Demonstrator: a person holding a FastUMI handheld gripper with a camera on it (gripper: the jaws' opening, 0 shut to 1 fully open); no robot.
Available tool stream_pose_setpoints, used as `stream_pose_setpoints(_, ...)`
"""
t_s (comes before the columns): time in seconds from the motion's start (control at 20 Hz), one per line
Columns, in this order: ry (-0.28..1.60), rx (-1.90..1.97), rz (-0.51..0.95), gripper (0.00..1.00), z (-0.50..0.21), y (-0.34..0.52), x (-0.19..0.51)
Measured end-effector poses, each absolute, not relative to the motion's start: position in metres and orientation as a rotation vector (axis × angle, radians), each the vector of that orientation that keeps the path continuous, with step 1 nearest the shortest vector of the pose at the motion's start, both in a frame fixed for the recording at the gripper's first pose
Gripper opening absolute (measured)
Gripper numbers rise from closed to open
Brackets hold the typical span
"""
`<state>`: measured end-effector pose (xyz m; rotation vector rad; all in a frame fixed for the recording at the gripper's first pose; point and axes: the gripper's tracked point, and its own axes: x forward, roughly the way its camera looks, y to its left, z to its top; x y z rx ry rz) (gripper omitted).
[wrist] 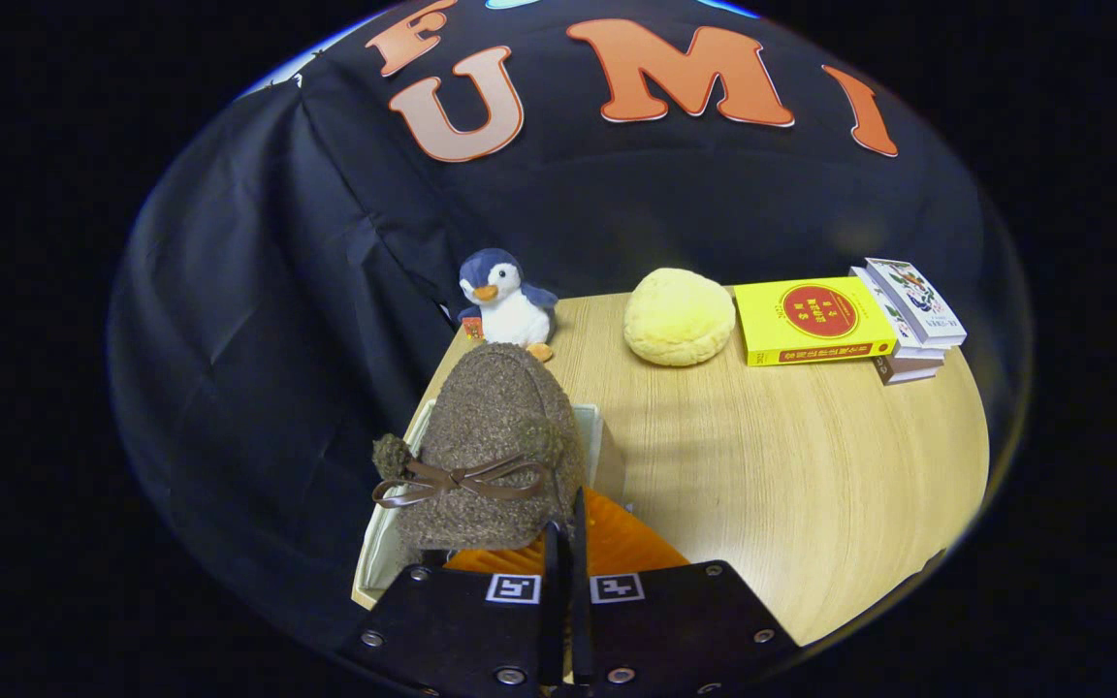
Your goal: Open the storage box then place both shoes into the box .Put the left shoe in first, then the right shoe, with the right side of both shoes facing outward in a uniform manner.
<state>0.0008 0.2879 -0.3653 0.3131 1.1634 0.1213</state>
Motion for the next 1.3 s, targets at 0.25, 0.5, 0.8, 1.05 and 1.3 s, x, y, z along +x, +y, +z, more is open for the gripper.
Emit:
stream_pose_setpoints(0.25,1.225,0.332,0.107,0.05,-0.384,0.312,-0.007)
stream_pose_setpoints(0.5,1.289,0.312,0.085,0.08,-0.409,0.316,-0.019)
stream_pose_setpoints(0.8,1.245,0.349,0.167,0.34,-0.387,0.33,-0.016)
stream_pose_setpoints(1.05,1.163,0.335,0.222,0.44,-0.336,0.299,-0.002)
stream_pose_setpoints(1.3,1.007,0.317,0.219,0.53,-0.272,0.242,0.019)
